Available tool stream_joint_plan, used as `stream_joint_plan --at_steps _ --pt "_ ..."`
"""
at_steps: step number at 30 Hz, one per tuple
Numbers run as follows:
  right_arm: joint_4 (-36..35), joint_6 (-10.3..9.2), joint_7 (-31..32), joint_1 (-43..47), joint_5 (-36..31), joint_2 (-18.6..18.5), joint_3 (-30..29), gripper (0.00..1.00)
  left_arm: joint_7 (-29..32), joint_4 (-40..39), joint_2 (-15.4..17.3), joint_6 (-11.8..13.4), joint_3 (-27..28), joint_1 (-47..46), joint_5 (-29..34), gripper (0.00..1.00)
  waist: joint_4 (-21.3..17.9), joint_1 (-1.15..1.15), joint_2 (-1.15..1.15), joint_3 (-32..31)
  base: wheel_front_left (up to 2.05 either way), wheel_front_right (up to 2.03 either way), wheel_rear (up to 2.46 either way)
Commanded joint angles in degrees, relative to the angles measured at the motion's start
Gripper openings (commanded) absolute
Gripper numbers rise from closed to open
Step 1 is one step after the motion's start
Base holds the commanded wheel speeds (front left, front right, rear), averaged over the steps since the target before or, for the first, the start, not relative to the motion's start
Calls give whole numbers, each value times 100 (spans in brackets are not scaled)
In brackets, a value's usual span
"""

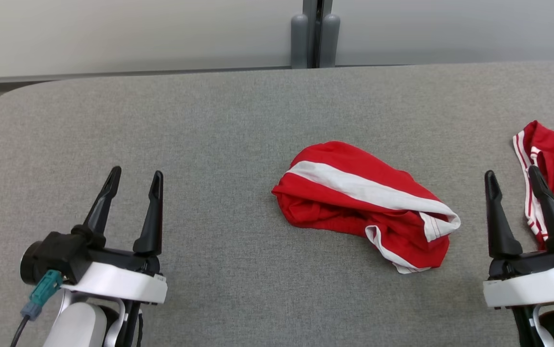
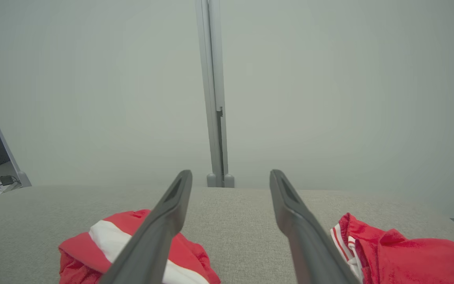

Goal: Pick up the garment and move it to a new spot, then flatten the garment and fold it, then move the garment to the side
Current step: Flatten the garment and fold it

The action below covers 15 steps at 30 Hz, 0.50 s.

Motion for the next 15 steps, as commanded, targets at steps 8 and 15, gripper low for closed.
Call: stream_joint_plan --at_steps 8,15 --pt "-314 0 346 579 -344 80 318 100 -14 28 12 85 -9 441 30 100 -93 0 0 -494 0 0 0" --pt "-280 0 407 955 -275 208 360 100 73 -57 38 164 -22 707 -14 100 -151 0 0 -663 0 0 0"
